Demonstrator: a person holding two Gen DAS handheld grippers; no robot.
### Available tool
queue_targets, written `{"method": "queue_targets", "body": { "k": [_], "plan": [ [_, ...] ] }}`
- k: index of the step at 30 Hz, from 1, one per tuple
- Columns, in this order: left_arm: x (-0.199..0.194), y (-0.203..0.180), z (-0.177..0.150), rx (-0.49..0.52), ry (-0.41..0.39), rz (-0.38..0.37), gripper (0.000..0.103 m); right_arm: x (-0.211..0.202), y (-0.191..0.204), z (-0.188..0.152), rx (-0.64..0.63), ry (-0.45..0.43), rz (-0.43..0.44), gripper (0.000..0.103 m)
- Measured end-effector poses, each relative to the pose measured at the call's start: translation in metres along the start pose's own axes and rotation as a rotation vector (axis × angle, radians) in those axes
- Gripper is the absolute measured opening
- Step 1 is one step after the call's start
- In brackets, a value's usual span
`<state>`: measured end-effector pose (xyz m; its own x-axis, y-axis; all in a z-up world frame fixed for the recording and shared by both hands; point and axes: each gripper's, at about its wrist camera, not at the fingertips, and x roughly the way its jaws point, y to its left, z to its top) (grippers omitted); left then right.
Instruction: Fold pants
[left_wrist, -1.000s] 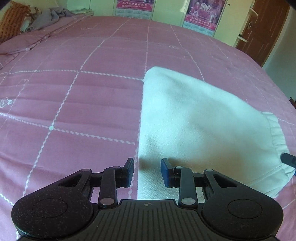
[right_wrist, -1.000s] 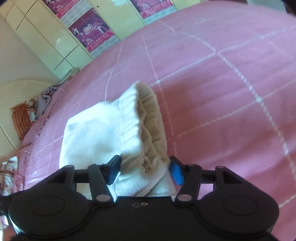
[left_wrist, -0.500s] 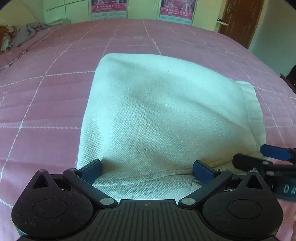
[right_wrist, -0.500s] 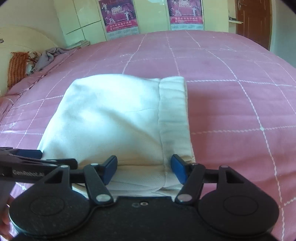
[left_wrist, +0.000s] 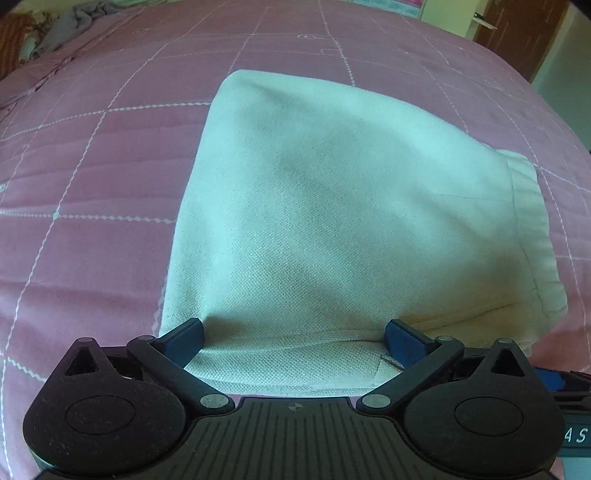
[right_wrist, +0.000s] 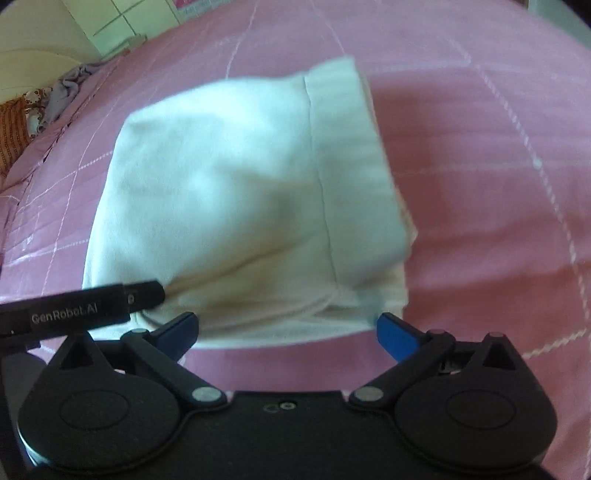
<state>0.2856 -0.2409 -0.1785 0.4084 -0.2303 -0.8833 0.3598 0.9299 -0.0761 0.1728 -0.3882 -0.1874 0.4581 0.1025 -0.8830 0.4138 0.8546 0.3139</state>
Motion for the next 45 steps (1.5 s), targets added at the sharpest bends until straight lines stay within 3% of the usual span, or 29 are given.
{"method": "queue_targets", "body": {
  "k": [2, 4, 6, 9, 13, 20, 24, 27, 33, 36, 38, 41, 45],
  "plan": [
    [0.002, -0.001, 0.002, 0.034, -0.015, -0.025, 0.103, 0.003, -0.010, -0.004, 0.049, -0.012, 0.031, 0.103],
    [0.003, 0.006, 0.001, -0.028, -0.041, -0.036, 0.103, -0.004, -0.012, -0.007, 0.078, -0.052, 0.035, 0.103],
    [0.005, 0.003, 0.001, -0.028, -0.057, 0.002, 0.103, -0.015, -0.006, -0.010, 0.057, -0.091, 0.015, 0.103],
    [0.006, -0.013, 0.004, 0.059, -0.072, 0.088, 0.103, -0.042, 0.008, -0.017, -0.028, -0.204, -0.085, 0.103],
    [0.006, -0.019, 0.006, 0.074, -0.080, 0.109, 0.103, -0.072, 0.016, -0.013, -0.099, -0.408, -0.183, 0.103],
    [0.008, -0.022, 0.004, 0.043, -0.081, 0.120, 0.103, -0.020, 0.023, 0.002, -0.187, -0.248, -0.362, 0.103],
    [0.008, -0.031, 0.002, 0.096, -0.113, 0.173, 0.103, -0.011, 0.018, -0.004, -0.169, -0.237, -0.342, 0.103],
    [0.007, -0.036, 0.001, 0.081, -0.128, 0.208, 0.103, -0.012, 0.016, -0.004, -0.152, -0.230, -0.324, 0.103],
    [0.011, -0.013, 0.004, -0.006, -0.143, 0.088, 0.103, -0.024, 0.015, -0.008, -0.149, -0.236, -0.319, 0.103],
    [0.006, -0.009, 0.004, -0.005, -0.107, 0.090, 0.103, -0.035, 0.013, -0.014, -0.140, -0.243, -0.310, 0.103],
    [-0.016, -0.004, -0.002, -0.009, -0.144, 0.107, 0.103, -0.048, 0.013, -0.021, -0.137, -0.256, -0.296, 0.103],
    [-0.081, 0.005, -0.024, 0.026, -0.280, 0.117, 0.103, -0.080, 0.017, -0.040, -0.147, -0.309, -0.250, 0.103],
    [-0.194, 0.016, -0.078, 0.106, -0.505, 0.195, 0.103, -0.160, 0.026, -0.085, -0.186, -0.498, -0.160, 0.103]
  ]
}}
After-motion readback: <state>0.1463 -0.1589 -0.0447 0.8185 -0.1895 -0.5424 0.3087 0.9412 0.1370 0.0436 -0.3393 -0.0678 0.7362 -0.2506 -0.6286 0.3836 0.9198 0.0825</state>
